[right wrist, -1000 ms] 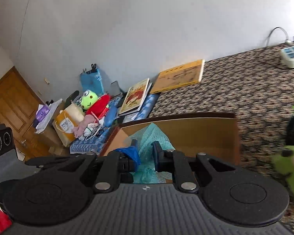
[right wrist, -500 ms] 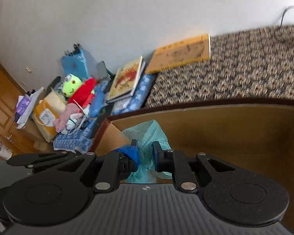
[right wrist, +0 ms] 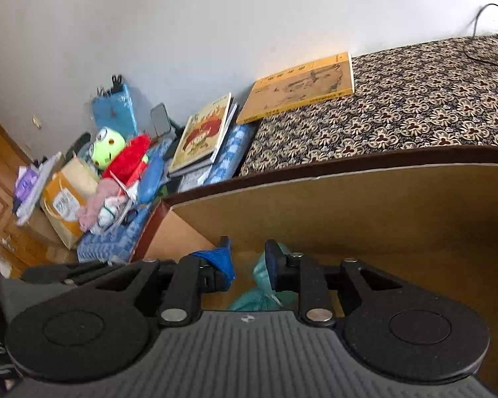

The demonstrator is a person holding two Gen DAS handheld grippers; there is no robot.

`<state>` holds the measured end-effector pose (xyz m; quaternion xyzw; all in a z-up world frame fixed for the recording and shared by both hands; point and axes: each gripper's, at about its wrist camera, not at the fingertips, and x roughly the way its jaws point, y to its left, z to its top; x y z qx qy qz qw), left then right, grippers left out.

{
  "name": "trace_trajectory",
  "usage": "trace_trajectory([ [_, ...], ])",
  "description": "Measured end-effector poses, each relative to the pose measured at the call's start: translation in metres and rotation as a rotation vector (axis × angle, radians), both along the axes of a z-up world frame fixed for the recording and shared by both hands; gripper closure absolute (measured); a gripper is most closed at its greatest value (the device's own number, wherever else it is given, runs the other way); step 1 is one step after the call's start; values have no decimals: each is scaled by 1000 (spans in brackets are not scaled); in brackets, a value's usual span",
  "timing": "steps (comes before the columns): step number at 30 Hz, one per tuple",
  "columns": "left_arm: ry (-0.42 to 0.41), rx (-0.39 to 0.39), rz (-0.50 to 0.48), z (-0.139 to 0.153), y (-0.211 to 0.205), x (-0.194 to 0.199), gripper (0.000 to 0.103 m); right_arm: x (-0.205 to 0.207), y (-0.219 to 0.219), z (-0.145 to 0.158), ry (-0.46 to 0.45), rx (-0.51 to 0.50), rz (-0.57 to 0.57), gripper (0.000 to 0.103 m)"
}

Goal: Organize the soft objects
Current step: 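Carry the teal scrubber into the cardboard box and open the right gripper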

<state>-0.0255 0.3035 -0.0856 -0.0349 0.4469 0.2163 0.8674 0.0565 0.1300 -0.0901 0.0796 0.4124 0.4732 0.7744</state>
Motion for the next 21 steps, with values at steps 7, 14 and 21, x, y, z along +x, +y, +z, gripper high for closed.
trace_trajectory([
  [7,-8,10,19,14,-6,-1,43,3,-11,6,-39,8,-58,96],
  [14,-28,19,38,40,-18,-6,39,-3,-30,18,-63,8,-98,96],
  [21,-45,87,45,61,-42,-11,31,-17,-59,34,-111,38,-137,96],
])
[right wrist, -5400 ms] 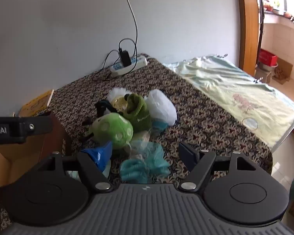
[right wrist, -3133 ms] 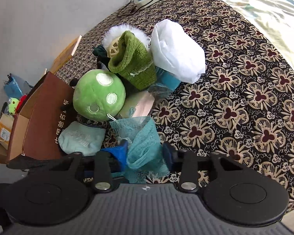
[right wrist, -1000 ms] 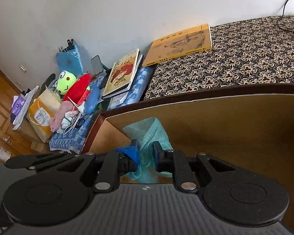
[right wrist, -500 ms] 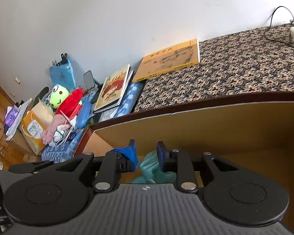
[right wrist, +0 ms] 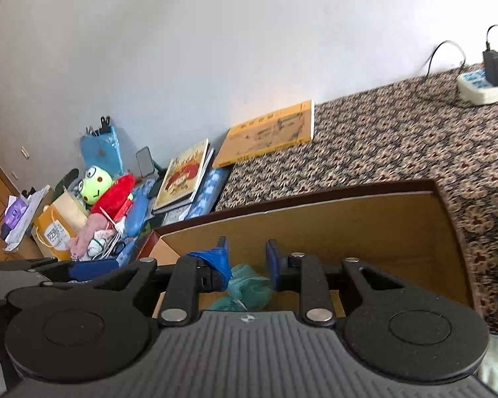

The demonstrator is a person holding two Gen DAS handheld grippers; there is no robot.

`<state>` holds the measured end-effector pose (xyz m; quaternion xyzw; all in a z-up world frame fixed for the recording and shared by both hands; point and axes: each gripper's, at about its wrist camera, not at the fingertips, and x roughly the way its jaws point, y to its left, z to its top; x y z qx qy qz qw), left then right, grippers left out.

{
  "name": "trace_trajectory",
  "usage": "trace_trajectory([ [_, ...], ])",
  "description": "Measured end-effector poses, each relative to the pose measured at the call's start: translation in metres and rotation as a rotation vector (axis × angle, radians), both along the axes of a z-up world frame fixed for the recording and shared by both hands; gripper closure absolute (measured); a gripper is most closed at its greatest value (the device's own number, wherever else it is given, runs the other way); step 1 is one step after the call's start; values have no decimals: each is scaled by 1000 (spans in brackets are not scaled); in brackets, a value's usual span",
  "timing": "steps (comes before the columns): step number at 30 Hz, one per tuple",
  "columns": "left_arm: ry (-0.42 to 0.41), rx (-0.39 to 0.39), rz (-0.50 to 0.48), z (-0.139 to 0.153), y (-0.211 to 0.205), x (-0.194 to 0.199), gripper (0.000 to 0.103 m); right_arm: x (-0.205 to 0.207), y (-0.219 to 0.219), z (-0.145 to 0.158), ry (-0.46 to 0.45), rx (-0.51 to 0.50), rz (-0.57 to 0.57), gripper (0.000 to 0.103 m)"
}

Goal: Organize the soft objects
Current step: 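Carry the teal scrubber into the cardboard box and open the right gripper, then grasp the green-and-white antenna plush with the right gripper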

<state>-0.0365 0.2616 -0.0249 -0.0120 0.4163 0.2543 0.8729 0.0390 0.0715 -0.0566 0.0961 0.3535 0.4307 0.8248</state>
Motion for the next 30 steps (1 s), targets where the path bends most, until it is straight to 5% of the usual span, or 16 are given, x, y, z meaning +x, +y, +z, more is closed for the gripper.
trace_trajectory([
  [4,-18,36,11,10,-15,-3,9,-9,-18,9,-43,11,-30,96],
  [10,-41,105,-33,21,-44,-3,9,-15,-48,14,-71,26,-69,95],
  [19,-77,-39,-137,22,-91,-7,9,-10,-122,9,-84,3,-130,94],
  [30,-174,-202,-427,25,-189,1,9,19,-225,-24,51,-64,-239,94],
])
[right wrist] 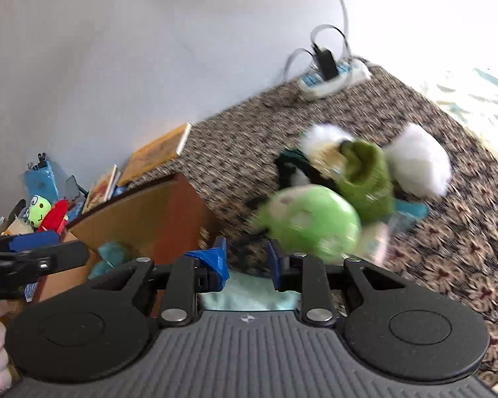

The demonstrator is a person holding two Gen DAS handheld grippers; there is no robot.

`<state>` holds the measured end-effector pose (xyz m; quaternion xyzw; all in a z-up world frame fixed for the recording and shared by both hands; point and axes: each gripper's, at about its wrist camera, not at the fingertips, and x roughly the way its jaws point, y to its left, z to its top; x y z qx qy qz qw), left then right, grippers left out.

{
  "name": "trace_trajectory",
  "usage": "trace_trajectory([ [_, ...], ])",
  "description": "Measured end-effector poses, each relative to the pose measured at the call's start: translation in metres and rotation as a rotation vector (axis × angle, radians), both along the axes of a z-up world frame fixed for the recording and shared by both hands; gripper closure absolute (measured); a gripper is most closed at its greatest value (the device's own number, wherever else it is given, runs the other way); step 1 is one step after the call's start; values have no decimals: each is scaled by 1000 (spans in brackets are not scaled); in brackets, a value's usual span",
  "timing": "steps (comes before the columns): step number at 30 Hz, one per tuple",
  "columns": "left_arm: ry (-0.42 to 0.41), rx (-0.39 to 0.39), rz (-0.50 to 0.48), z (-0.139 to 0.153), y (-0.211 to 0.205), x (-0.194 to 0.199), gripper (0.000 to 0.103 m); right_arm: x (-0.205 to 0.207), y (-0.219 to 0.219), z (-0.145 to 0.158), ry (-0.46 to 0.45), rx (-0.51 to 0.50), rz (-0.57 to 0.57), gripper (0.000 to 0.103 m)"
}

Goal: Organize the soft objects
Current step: 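Grasp the green-and-white antenna plush with the right gripper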

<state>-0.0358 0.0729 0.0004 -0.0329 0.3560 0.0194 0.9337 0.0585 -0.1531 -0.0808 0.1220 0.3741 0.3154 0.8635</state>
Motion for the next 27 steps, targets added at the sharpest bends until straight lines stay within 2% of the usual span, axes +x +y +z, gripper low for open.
trace_trajectory([
  [7,20,-29,-136,-19,-65,17,9,19,-41,-14,42,25,-12,94],
  [9,36,-45,-146,-26,-76,25,9,27,-53,-14,45,54,-18,93],
  [11,44,-94,-153,-33,-83,36,9,39,-63,-15,57,84,-16,93],
  [15,91,-173,-116,-51,-85,68,9,67,-71,-13,73,124,-2,89],
  [19,121,-131,-78,-65,-93,87,9,95,-61,-12,114,146,80,89],
  [25,146,-71,-39,-82,-97,109,9,116,-38,-29,163,88,135,88],
  [27,151,-49,-30,-86,-97,114,9,119,-34,-33,174,87,145,85],
])
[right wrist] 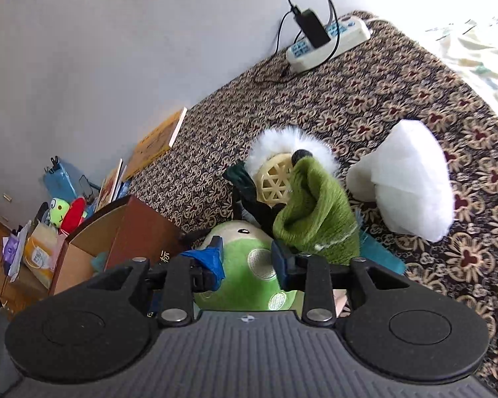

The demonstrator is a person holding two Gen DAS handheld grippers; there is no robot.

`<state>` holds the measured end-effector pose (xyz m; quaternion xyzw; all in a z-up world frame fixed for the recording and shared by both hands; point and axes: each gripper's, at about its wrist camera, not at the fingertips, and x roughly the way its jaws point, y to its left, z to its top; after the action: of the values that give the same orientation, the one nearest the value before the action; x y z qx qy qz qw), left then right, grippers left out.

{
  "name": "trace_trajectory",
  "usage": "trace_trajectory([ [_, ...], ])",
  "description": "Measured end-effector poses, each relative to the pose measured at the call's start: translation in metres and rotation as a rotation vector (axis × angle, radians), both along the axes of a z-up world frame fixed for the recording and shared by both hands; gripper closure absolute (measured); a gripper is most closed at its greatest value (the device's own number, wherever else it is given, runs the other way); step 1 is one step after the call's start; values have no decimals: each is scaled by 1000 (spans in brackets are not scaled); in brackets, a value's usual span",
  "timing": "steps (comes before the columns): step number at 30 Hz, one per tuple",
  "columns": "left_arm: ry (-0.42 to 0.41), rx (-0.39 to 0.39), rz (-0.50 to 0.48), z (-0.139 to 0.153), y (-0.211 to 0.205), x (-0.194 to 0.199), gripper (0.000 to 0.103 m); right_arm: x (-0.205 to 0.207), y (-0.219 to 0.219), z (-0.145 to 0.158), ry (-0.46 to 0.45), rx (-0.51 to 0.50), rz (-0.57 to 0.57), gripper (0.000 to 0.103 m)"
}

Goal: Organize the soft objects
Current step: 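Grasp the green-and-white antenna plush with the right gripper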

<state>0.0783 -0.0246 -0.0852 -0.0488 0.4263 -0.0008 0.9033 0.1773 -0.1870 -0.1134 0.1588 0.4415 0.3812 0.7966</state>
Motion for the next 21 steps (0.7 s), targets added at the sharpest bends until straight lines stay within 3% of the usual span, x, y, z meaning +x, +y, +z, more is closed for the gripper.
trace_trajectory([
  [3,-18,23,7,-3,-1,4,11,6,5,-4,36,-8,43,84],
  [5,-19,-7,-1,-4,0,6,27,7,5,-8,83,-3,77,84],
  [6,-10,-27,2,-5,2,7,30,6,5,-11,114,3,96,84],
  [16,-57,-70,-41,3,-2,-6,33,-15,-9,-7,122,11,79,83],
  [18,-82,-50,-69,10,-7,-12,33,-18,-10,-5,122,23,72,83],
  [21,-116,-26,-124,20,-14,-19,45,-25,-7,1,126,51,76,83],
])
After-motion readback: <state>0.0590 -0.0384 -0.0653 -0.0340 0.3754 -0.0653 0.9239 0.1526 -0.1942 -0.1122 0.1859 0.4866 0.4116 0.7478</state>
